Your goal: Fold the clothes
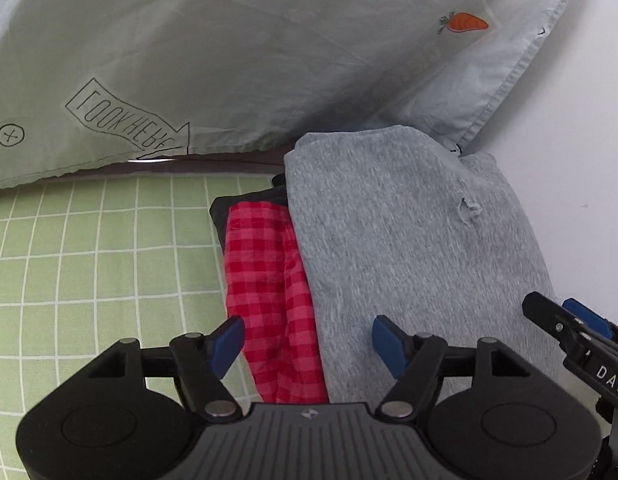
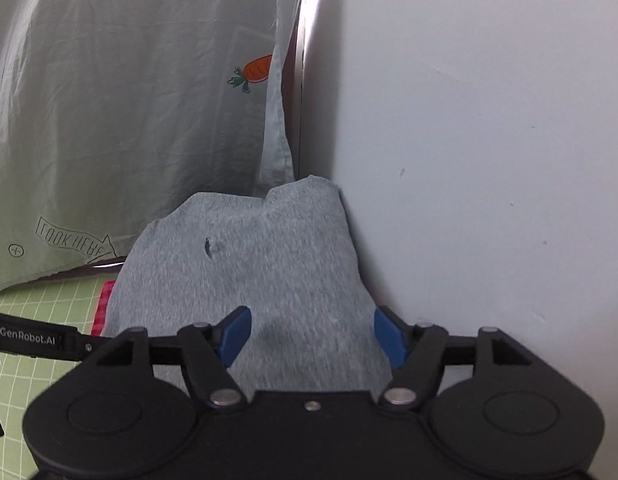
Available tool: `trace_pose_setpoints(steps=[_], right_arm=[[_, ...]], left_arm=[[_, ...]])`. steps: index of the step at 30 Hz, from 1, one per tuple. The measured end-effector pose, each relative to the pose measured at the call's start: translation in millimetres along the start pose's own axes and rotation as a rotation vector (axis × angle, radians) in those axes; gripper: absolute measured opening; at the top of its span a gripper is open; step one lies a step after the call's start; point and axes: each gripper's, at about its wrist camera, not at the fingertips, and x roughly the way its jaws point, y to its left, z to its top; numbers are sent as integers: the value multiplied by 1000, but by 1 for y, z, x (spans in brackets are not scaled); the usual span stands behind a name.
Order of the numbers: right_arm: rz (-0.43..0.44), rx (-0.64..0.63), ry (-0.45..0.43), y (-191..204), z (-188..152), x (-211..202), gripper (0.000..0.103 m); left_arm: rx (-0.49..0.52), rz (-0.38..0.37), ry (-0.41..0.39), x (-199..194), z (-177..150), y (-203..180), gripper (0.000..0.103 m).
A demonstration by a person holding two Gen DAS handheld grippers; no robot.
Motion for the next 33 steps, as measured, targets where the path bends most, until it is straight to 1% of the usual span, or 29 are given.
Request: trace_pose_setpoints(steps=[1, 4, 5, 6, 7, 8, 9, 11, 15, 19, 23, 28, 30, 33], right_arm=[[-14, 2, -10, 4, -4, -7, 82], [-18, 25, -57, 6, -13, -36, 86], [-18, 46, -76, 5, -17, -47, 89], [-18, 73, -95, 7, -18, -58, 90], [-19, 99, -114, 9, -19, -68, 95], [-18, 116, -125, 10, -22, -78, 100], [-21, 132, -138, 12, -24, -91, 100], [-25, 161, -163, 15, -30, -116, 101], [-33, 159, -187, 23, -51, -170, 102], [-81, 157, -197, 36, -75, -220, 103], [-93, 153, -184, 49, -104, -258, 103], [-100, 158, -149, 61, -135, -290, 103], [-99, 152, -140, 63, -144, -300, 103], [-95, 150, -125, 65, -157, -311, 103]], left_arm=[[30, 1, -12, -8, -2, -3, 79], [117, 10, -66, -33, -6, -13, 83], [151, 4, -99, -48, -8, -18, 84], [171, -5, -128, -60, -10, -23, 87], [196, -15, -165, -76, -13, -28, 94], [220, -24, -202, -92, -15, -33, 97], [235, -26, -231, -106, -19, -35, 101], [250, -35, -293, -139, -30, -38, 103], [204, -92, -353, -187, -53, -32, 103], [195, -76, -372, -227, -86, -26, 103], [228, -51, -353, -250, -124, -18, 103], [220, -24, -317, -267, -167, -5, 103], [230, 5, -305, -272, -186, -1, 103], [260, 46, -298, -277, -207, 4, 103]])
